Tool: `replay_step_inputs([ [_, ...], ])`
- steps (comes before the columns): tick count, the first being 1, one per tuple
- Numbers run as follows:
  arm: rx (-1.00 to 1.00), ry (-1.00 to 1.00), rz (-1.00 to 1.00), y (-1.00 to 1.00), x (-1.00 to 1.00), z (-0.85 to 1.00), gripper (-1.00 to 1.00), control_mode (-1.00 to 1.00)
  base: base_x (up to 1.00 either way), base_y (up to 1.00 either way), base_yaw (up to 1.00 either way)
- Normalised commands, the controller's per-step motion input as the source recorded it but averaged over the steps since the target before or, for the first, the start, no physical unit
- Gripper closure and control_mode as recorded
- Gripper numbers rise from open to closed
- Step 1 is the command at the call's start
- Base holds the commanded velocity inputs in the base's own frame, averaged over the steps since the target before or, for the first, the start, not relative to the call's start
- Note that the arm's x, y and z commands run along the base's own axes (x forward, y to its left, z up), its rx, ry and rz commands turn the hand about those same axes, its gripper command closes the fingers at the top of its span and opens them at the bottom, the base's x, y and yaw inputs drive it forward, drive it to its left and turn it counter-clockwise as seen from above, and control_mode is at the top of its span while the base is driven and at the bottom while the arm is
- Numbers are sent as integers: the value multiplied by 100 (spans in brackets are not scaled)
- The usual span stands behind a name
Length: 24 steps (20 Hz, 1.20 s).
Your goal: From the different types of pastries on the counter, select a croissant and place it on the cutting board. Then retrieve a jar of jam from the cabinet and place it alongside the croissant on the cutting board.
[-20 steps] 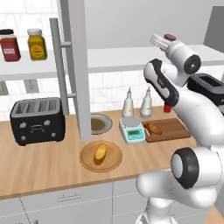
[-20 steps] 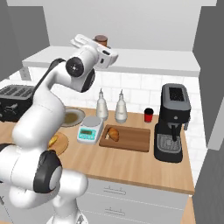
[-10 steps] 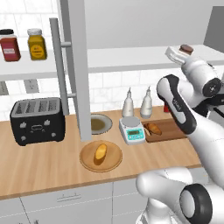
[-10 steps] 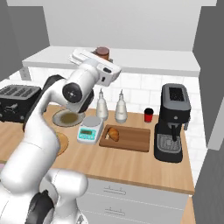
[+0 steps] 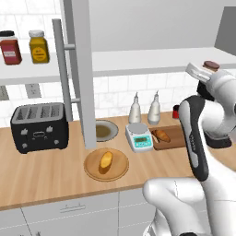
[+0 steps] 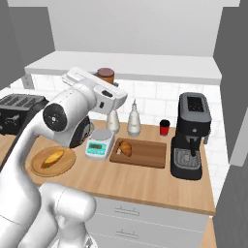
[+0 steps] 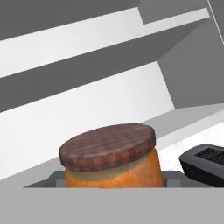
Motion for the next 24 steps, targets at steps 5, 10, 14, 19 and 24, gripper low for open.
replay_step_inputs([
  [5, 0, 9, 0, -5, -100, -3, 100, -100, 0, 0, 0],
  [10, 0, 4, 0, -5, -100, -6, 100, -100, 0, 0, 0],
  [14, 0, 1, 0, -4, -100, -2, 100, -100, 0, 0, 0],
  [19, 0, 11, 1, -6, -72, -3, 100, -100, 0, 0, 0],
  [24, 1, 23, 6, -11, -32, 0, 100, -100, 0, 0, 0],
])
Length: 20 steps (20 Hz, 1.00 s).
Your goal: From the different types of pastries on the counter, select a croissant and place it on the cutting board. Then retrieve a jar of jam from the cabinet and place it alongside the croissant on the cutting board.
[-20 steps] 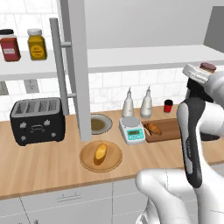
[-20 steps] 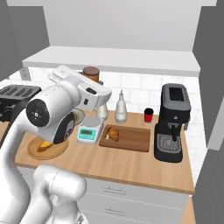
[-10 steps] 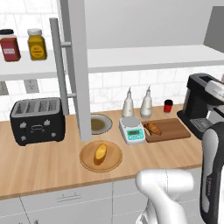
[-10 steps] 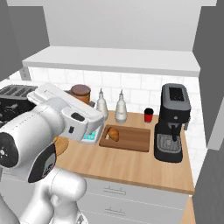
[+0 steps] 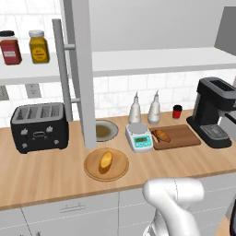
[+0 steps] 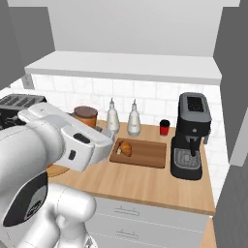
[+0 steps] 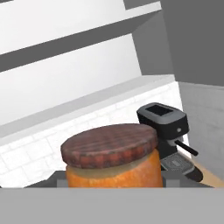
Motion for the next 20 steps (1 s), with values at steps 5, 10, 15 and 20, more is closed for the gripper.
replay_step_inputs([
  [5, 0, 9, 11, -16, -53, -2, 100, -100, 0, 0, 0],
  [10, 0, 7, 18, -5, 11, -69, 100, -100, 0, 0, 0],
  [15, -2, 4, 25, 11, 52, -95, 100, -100, 0, 0, 0],
  [20, -4, 0, 17, 14, 34, -62, 100, -100, 0, 0, 0],
])
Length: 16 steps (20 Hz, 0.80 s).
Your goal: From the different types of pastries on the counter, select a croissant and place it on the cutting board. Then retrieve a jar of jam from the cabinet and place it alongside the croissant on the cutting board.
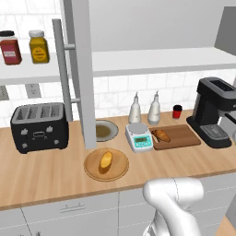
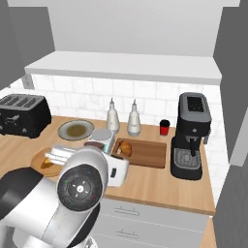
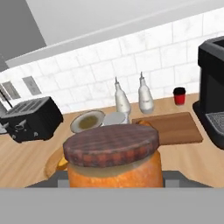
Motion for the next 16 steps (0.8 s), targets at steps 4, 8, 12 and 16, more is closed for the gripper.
replay_step_inputs([
  [4, 0, 4, 3, -2, 5, 5, 100, -100, 0, 0, 0],
  [8, 0, 1, 3, -1, 20, -29, 100, -100, 0, 0, 0],
  [12, -8, -5, 0, 9, 36, -52, 100, -100, 0, 0, 0],
  [16, -11, -16, 0, 1, 5, -2, 100, -100, 0, 0, 0],
])
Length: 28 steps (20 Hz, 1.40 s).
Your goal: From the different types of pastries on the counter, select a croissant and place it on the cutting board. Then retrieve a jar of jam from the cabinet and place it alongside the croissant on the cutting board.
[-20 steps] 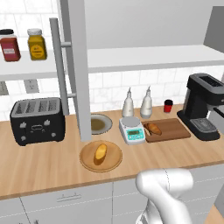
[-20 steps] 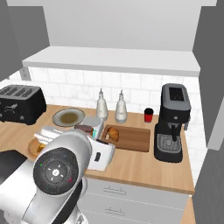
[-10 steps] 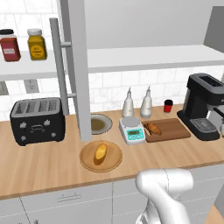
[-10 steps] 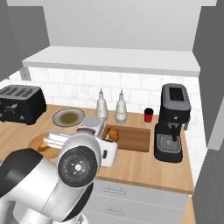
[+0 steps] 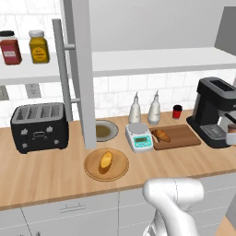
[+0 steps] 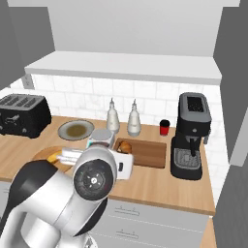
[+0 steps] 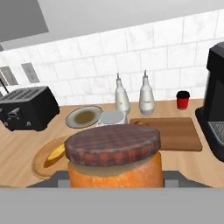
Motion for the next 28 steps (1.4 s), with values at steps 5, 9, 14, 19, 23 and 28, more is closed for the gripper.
replay_step_inputs([
  [5, -5, -2, 0, 0, 22, -25, 100, -100, 0, 0, 0],
  [9, -3, 0, 0, 0, 55, -9, 100, -100, 0, 0, 0],
  [14, -4, 0, 0, 0, 53, -10, 100, -100, 0, 0, 0],
  [19, -3, 0, 0, -8, 41, -31, 100, -100, 0, 0, 0],
  [23, -2, 0, 0, -25, 19, -15, 100, -100, 0, 0, 0],
  [28, 0, 0, -1, -34, 20, -6, 100, -100, 0, 0, 0],
])
